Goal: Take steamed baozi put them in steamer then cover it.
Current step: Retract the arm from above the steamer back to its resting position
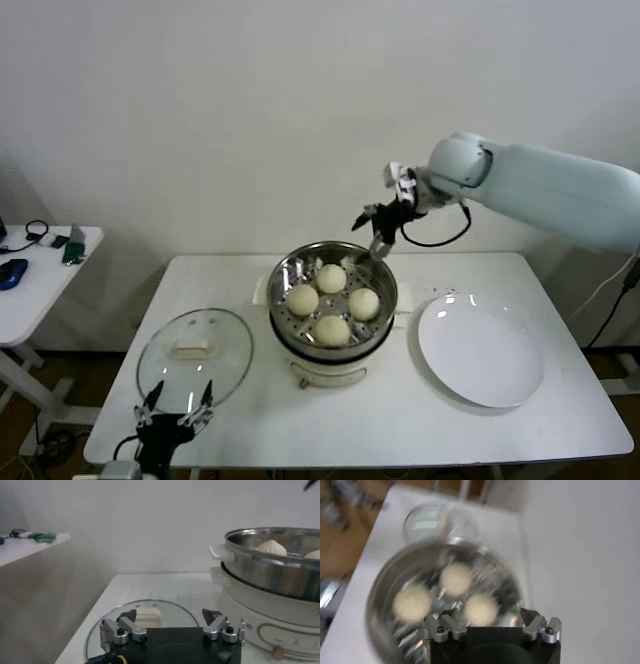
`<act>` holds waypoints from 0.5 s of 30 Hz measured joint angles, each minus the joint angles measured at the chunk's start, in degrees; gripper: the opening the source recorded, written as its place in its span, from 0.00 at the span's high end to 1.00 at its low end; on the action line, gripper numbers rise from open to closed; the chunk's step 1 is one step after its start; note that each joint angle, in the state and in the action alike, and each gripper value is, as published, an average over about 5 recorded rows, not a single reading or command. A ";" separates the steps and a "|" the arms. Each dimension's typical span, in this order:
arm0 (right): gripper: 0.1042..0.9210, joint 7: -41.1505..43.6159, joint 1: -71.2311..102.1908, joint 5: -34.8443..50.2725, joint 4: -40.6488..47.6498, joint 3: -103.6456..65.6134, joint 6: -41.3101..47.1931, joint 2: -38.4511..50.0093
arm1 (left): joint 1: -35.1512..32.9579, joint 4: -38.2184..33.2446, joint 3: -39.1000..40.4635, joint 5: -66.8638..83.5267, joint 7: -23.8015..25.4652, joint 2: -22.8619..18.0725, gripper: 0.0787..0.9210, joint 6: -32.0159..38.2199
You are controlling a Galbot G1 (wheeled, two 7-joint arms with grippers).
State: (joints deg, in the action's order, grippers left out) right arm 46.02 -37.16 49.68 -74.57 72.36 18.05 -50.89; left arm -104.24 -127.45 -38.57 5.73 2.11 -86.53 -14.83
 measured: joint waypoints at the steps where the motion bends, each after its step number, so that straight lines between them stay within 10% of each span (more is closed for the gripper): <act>1: 0.12 -2.11 1.65 0.68 -0.22 -2.73 0.19 0.92 | 0.23 0.00 0.00 0.07 -0.03 0.14 0.12 -0.10; 15: 0.12 -28.64 38.89 2.85 -9.78 -44.31 -4.03 17.69 | 5.42 0.56 0.27 0.22 -0.23 2.20 0.12 -1.66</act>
State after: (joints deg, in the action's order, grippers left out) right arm 17.38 1.73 52.54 -84.34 28.05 14.03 -33.19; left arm -98.82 -126.89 -38.30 5.96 1.88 -84.33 -16.50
